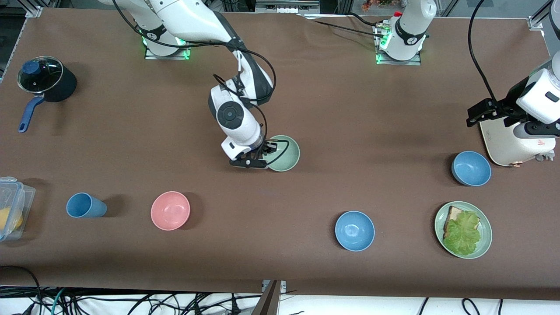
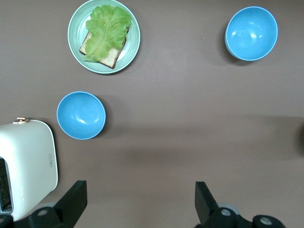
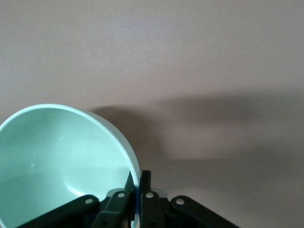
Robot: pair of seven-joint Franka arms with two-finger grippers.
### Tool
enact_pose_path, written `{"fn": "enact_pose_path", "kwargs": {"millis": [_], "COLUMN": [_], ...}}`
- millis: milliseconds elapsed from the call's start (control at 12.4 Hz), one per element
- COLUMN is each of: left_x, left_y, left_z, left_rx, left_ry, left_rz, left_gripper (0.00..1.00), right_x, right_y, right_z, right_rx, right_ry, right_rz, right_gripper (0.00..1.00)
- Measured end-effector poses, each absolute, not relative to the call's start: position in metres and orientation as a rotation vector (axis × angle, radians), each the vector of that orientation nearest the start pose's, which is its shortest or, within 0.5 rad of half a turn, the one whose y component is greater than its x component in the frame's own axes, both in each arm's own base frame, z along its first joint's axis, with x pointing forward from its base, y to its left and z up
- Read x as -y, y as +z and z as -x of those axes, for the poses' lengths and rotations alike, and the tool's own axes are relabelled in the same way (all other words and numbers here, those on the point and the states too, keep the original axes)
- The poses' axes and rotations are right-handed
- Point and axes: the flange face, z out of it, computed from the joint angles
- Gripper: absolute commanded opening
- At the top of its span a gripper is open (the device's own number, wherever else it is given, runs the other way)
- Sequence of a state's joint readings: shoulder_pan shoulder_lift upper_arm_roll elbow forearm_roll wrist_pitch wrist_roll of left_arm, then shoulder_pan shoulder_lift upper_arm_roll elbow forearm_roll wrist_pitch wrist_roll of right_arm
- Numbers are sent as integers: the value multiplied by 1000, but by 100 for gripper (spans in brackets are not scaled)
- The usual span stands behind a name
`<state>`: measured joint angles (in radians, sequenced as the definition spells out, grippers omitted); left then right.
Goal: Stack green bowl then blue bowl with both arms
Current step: 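Slide the green bowl further and open the right gripper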
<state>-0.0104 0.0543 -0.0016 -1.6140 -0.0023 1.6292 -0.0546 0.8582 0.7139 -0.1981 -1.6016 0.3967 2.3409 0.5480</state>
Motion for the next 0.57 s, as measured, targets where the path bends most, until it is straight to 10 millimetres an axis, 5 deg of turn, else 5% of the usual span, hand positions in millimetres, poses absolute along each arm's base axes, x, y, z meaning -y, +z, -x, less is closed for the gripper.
{"fn": "enact_pose_path", "kwargs": {"millis": [485,565], "left_x": [7,7], "left_y": [578,578], "left_z": [-573,-573], "left_rx": [67,67], "left_ry": [62,62], "left_rz": [3141,3141], "left_gripper": [100,100], "right_x": [-477,-479], "right_y": [209,207], "right_z": [-518,-516], "right_rx": [-220,-219], "right_ry": [45,43], "right_rz": [2967,2968], "right_gripper": [0,30]}}
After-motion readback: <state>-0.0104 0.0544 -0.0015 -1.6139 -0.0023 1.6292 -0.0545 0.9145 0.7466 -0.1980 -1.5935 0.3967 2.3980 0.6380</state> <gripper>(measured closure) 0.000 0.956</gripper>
